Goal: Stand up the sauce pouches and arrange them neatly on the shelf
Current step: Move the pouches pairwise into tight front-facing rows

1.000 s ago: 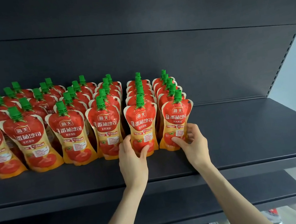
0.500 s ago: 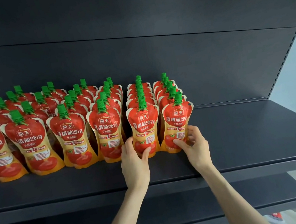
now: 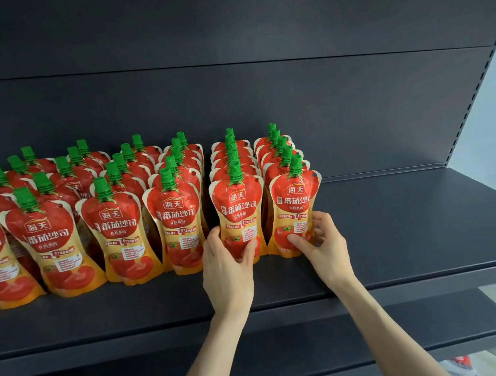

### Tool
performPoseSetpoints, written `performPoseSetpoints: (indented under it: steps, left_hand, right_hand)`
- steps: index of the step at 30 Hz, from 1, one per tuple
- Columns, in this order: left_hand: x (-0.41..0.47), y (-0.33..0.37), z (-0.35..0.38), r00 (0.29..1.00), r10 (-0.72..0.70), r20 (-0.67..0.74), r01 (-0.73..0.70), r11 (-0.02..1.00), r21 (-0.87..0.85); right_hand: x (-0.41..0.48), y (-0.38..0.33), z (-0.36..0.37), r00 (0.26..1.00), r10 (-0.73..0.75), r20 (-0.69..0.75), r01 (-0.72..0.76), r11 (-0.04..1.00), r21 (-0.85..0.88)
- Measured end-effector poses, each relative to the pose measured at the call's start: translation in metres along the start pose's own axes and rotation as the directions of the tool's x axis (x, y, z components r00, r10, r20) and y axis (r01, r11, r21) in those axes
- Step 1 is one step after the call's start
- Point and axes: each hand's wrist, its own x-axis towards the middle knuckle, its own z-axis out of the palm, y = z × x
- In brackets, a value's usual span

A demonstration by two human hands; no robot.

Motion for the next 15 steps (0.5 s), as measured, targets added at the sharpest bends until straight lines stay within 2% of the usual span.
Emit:
performPoseSetpoints:
  steps: [15]
  left_hand:
    - [0.007, -0.011, 0.001, 0.998, 0.057, -0.001, -0.057, 0.998, -0.017]
  right_hand:
    - [0.002, 0.002, 0.001, 1.000, 0.006, 0.026, -0.006, 1.000, -0.013]
